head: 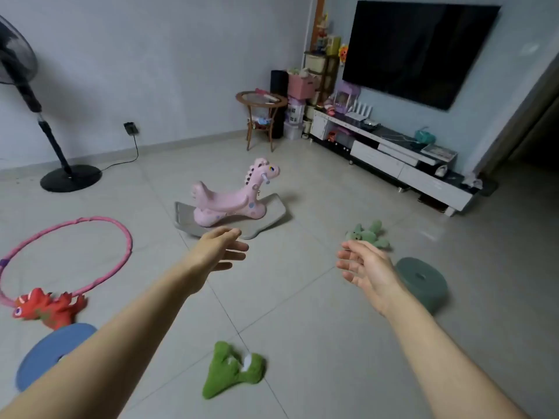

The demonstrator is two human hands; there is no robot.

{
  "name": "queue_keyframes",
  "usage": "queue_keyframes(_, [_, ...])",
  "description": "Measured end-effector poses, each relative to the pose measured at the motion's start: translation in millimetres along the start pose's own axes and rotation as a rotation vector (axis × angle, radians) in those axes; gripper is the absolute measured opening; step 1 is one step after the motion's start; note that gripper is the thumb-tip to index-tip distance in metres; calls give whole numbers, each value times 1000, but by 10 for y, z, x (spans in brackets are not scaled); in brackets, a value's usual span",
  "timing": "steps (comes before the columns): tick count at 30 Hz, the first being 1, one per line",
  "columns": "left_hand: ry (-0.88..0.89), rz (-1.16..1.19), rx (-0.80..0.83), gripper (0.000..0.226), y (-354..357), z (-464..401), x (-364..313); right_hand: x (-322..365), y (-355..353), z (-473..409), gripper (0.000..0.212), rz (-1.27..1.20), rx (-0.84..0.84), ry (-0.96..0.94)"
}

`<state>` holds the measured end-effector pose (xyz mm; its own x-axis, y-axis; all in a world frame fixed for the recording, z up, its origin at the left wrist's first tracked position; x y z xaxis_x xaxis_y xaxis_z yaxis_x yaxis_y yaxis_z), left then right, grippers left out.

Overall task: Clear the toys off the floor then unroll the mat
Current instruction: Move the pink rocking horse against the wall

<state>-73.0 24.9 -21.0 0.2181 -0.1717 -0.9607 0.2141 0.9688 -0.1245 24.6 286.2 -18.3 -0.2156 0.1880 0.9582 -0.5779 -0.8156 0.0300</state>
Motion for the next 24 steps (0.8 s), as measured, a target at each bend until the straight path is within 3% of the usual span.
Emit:
queue_keyframes(9, [-48, 6, -32, 24, -3, -1095, -87, 14, 482, -1013, 7, 8, -8, 79])
queue_keyframes(24, [-120, 59, -227, 24, 692, -3209, -441, 469, 908, -3751, 8, 47, 122, 163])
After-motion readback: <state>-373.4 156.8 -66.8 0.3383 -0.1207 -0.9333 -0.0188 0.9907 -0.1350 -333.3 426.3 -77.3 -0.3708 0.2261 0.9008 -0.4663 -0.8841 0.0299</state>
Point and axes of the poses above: each hand's wrist, its own z-axis away from the middle knuckle, its own y-axis out of the palm, x = y × z, the point moved 8 cm from there along -z, towards the middle knuckle, and after that the axes turned 8 degrees about -x, right-handed, at the moved point
